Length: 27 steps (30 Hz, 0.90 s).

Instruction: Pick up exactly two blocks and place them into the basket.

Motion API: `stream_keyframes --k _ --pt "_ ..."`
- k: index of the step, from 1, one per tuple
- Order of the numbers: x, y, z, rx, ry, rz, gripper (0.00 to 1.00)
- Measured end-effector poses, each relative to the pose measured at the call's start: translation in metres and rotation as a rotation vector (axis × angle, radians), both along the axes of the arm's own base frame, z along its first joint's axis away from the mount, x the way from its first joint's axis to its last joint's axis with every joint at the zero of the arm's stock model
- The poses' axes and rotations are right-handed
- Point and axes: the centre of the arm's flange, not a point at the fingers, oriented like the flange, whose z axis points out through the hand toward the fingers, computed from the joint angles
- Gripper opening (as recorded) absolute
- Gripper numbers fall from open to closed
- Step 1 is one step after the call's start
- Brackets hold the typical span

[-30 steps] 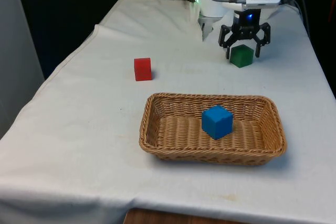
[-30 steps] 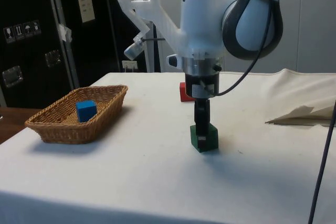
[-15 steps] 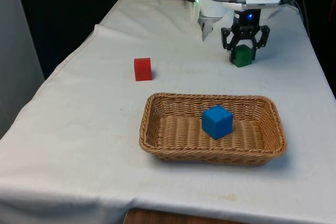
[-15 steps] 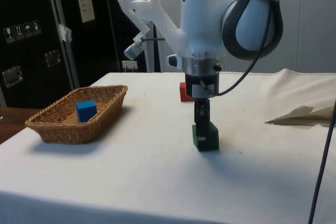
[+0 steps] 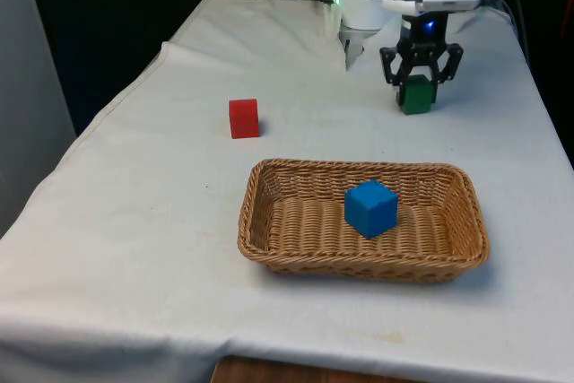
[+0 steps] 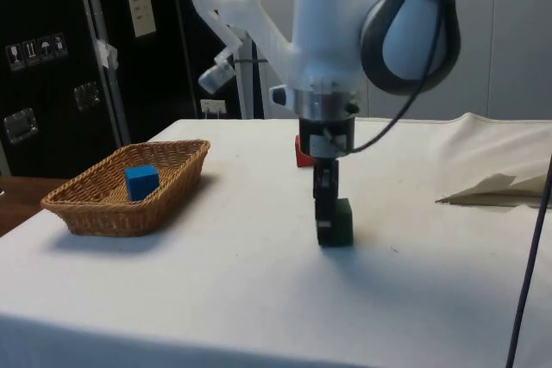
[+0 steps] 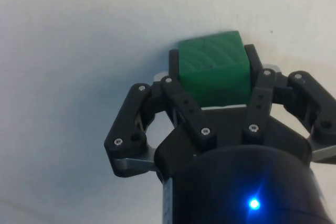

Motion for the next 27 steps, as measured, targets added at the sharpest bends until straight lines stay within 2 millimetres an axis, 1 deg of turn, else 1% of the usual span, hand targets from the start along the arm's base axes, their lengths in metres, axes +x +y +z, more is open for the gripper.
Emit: stream_keyframes --k 4,5,6,10,14,17,21,22,23,27 --pt "0.008 0.003 0.01 0.005 -0.001 -0.001 0.06" --pt "0.01 0.004 0.014 0.007 0.0 0.0 0.06" --pt "0.015 0.005 0.023 0.011 -0.002 -0.002 0.06" --pt "0.024 0.007 0.039 0.018 -0.002 -0.004 0.06" --pt "0.029 0.008 0.045 0.021 -0.004 -0.004 0.06" --pt "0.042 0.01 0.059 0.026 -0.01 -0.006 0.06" --pt "0.054 0.011 0.073 0.03 -0.01 -0.009 0.06" --pt "0.054 0.011 0.073 0.03 -0.01 -0.009 0.06" --pt "0.06 0.011 0.08 0.031 -0.01 -0.01 0.06" --pt "0.074 0.01 0.092 0.033 -0.016 -0.011 0.06"
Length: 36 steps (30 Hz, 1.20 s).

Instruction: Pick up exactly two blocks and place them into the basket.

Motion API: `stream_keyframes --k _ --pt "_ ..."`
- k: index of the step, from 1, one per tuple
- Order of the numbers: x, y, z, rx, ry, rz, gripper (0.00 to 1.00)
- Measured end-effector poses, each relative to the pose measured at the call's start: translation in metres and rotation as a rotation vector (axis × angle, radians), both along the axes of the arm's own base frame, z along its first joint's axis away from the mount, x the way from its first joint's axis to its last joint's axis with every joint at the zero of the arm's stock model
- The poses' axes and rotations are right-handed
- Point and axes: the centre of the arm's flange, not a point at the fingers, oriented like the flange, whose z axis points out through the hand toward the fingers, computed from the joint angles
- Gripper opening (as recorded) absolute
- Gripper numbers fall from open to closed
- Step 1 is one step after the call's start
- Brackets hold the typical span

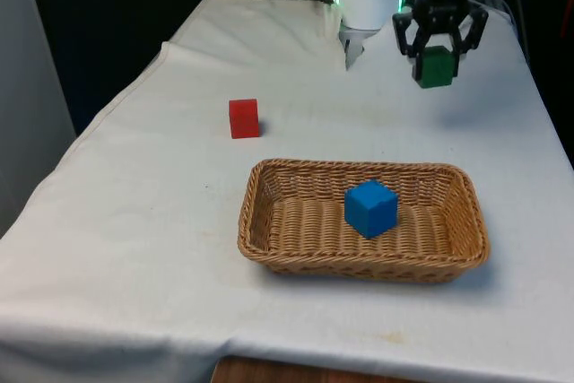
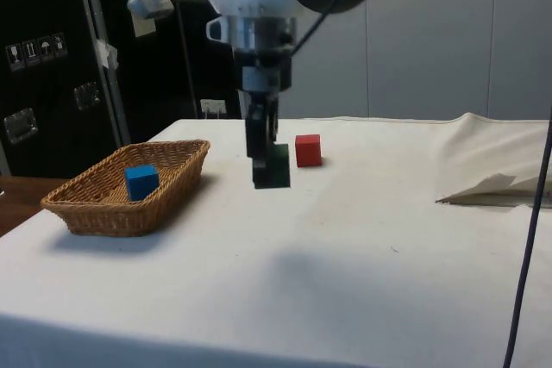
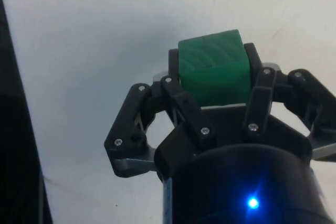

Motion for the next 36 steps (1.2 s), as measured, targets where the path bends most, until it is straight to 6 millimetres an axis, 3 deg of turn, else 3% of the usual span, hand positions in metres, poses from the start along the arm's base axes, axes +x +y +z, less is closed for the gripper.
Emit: stream_keyframes --k 18,36 --pt "0.062 -0.014 0.042 -0.006 -0.018 -0.005 0.06" --pt "0.122 -0.028 0.054 -0.031 -0.039 -0.014 0.06"
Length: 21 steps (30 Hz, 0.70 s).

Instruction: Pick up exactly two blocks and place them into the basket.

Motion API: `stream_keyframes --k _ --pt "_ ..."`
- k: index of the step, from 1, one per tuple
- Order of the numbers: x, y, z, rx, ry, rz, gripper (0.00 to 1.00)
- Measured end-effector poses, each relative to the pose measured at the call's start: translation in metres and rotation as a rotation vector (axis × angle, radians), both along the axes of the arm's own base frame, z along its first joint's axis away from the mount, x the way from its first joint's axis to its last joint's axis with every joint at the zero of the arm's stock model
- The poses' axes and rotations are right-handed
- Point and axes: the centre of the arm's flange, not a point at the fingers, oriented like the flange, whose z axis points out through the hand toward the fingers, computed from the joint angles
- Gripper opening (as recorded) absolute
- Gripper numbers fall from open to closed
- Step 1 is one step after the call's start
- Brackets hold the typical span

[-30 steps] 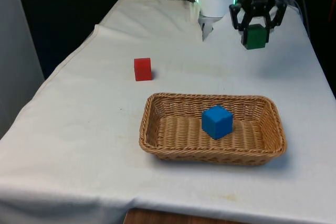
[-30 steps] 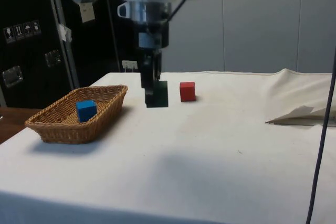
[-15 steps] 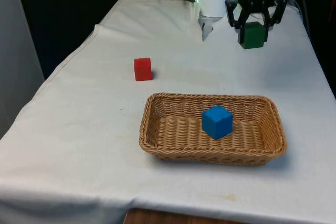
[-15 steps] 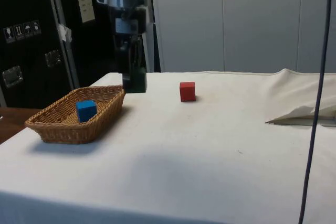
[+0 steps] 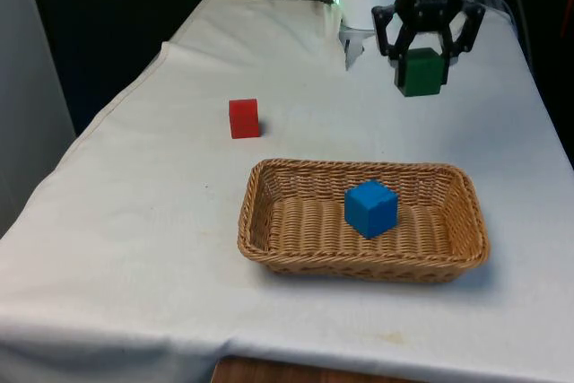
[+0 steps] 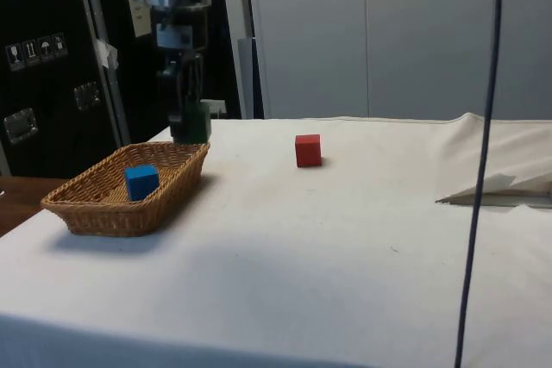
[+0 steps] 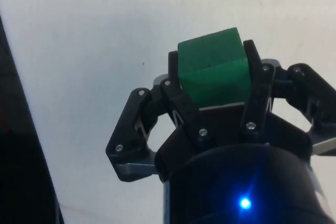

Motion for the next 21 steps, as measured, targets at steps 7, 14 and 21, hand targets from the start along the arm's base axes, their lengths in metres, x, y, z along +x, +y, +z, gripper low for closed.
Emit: stream_keyframes --k 7,14,21 --pt "0.027 -0.012 -0.004 -0.02 -0.008 -0.005 0.06" --pt "0.041 -0.02 -0.014 -0.037 -0.006 -0.014 0.06" --pt "0.054 -0.029 -0.029 -0.056 -0.001 -0.027 0.06"
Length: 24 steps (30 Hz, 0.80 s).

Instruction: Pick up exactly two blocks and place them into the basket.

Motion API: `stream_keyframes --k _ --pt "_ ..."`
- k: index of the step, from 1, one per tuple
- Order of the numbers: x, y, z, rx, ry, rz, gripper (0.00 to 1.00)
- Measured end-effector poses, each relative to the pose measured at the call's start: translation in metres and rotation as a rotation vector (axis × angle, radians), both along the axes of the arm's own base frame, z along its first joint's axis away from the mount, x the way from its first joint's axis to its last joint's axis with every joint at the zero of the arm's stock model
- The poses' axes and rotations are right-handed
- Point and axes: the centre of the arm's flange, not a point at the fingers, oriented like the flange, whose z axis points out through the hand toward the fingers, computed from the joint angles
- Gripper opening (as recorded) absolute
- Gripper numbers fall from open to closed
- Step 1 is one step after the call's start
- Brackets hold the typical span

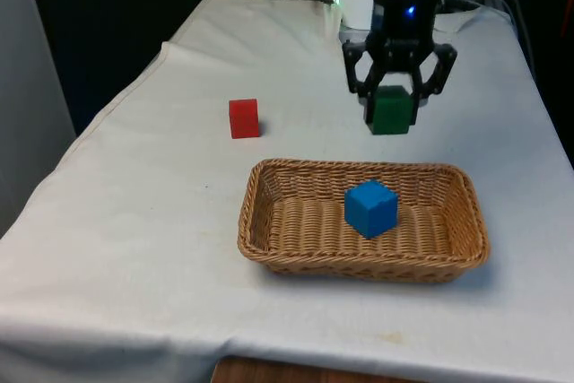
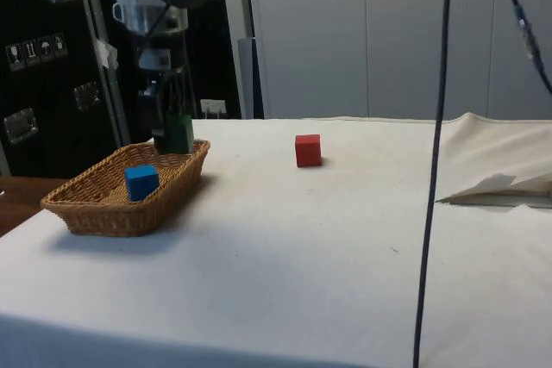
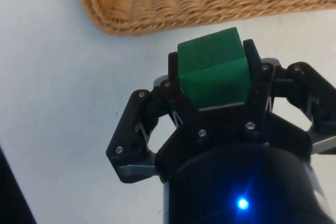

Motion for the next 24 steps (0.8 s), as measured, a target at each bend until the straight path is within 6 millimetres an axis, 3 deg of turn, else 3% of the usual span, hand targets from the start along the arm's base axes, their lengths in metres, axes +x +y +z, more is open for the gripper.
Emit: stream_keyframes --k 6,16,24 --pt "0.01 -0.011 -0.012 -0.019 0.001 -0.016 0.06" --pt "0.024 -0.026 -0.014 -0.044 -0.004 -0.037 0.06" --pt "0.039 -0.038 -0.036 -0.062 0.001 -0.06 0.06"
